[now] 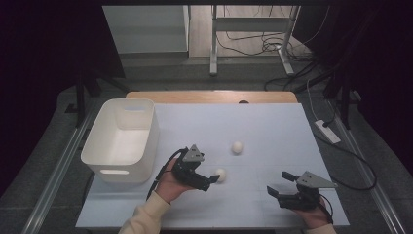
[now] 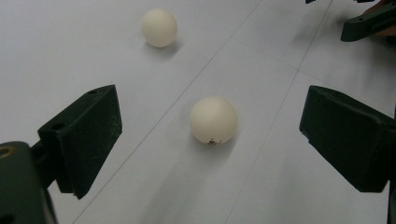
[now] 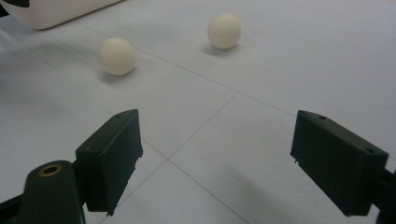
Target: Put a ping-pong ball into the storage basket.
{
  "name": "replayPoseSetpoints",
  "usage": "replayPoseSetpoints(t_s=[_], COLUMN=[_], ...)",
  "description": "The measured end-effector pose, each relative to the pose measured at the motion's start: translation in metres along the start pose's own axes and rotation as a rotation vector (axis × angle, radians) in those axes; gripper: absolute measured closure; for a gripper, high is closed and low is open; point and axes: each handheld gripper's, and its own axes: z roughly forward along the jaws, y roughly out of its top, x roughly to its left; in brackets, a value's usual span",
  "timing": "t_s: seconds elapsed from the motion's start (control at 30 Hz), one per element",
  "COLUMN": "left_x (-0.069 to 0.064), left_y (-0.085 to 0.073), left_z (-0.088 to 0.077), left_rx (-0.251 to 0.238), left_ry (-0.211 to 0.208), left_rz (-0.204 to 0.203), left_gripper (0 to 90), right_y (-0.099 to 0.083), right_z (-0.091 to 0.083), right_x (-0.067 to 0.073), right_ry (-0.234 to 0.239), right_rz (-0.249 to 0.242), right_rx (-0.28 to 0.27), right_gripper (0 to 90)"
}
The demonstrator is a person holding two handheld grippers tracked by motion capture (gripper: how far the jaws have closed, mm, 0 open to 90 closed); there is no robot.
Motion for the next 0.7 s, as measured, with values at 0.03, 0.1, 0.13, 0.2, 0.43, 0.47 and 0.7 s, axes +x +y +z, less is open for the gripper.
replayPoseSetpoints(t_s=[0.03,0.1,0.13,0.2,0.43,0.47,0.7], left_x=[0.000,0.001,0.002,0.002,0.001,0.001,0.003], left_y=[0.000,0.001,0.001,0.002,0.003,0.003,0.003], left_z=[0.001,0.004,0.006,0.008,0.018,0.020,0.032], left_rx=[0.002,0.006,0.010,0.014,0.033,0.035,0.063], left_ry=[0.000,-0.003,-0.004,-0.007,-0.021,-0.023,-0.031], left_rz=[-0.003,-0.005,-0.003,-0.003,0.001,-0.001,-0.007], left_gripper=[6.3,6.3,6.3,6.3,6.3,6.3,6.2], right_y=[0.000,0.000,0.000,0.000,0.000,0.000,0.000], right_z=[0.000,0.000,0.000,0.000,0.000,0.000,0.000], right_x=[0.000,-0.001,-0.001,-0.001,0.000,0.000,-0.001], right_ry=[-0.001,0.000,0.000,-0.001,0.001,-0.001,0.000], right_rz=[0.001,0.003,0.004,0.002,0.002,0.002,0.002], right_rx=[-0.001,-0.003,-0.003,-0.003,-0.003,-0.001,-0.002], right_gripper=[16.2,16.2,16.2,16.2,16.2,16.2,16.2])
